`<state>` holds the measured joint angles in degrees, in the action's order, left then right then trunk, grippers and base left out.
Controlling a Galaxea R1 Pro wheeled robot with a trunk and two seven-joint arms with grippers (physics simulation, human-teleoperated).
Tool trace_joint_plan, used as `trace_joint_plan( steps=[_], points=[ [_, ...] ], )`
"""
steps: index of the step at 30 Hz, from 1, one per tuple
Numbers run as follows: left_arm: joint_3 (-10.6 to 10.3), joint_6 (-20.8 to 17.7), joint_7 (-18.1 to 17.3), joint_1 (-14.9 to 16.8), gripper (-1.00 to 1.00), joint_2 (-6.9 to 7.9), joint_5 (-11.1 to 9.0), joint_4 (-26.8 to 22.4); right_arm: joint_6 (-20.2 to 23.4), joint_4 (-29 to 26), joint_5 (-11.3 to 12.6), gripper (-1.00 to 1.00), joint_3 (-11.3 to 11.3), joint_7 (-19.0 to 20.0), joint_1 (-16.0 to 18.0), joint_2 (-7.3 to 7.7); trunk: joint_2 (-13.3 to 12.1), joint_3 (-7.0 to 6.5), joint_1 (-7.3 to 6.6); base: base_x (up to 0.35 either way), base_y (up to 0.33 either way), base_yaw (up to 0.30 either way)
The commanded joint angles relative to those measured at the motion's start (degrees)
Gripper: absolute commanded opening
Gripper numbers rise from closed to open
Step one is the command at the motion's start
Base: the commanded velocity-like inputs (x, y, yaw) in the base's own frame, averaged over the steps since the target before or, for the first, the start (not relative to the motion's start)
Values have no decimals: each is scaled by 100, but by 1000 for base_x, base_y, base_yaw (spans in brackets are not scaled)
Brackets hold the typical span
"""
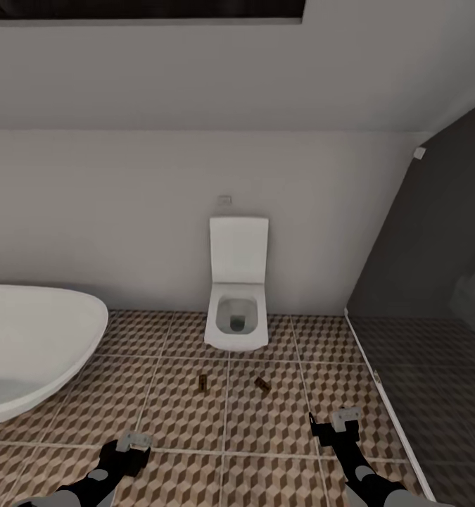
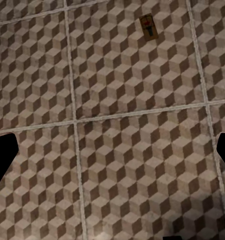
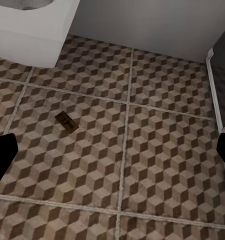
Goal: Take the four mousetraps from the cabinet in the bathroom and place them on the bathroom floor. Make sure all four end up on the same floor surface, and ensure that at least two of them are either under or directly next to the same bathroom sink.
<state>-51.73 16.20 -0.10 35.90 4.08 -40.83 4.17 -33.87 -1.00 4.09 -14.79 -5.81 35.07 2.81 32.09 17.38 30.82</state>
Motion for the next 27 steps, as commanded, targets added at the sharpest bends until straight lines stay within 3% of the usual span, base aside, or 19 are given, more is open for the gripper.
trace_joint_plan(
  steps=[1,23,27],
  points=[
    [-39,23,-1,5,100,-4,-19,14,-14,5,43,100,-51,-17,3,0,-35,-20,-20,0,0,0],
    [-39,15,-3,5,100,-4,-17,14,-6,6,42,100,-51,-17,-7,-7,-917,-619,-504,0,0,0],
    [-39,15,-2,5,100,-4,-16,14,-6,4,43,100,-51,-17,-26,-8,-917,-656,-504,0,0,0]
  ],
)
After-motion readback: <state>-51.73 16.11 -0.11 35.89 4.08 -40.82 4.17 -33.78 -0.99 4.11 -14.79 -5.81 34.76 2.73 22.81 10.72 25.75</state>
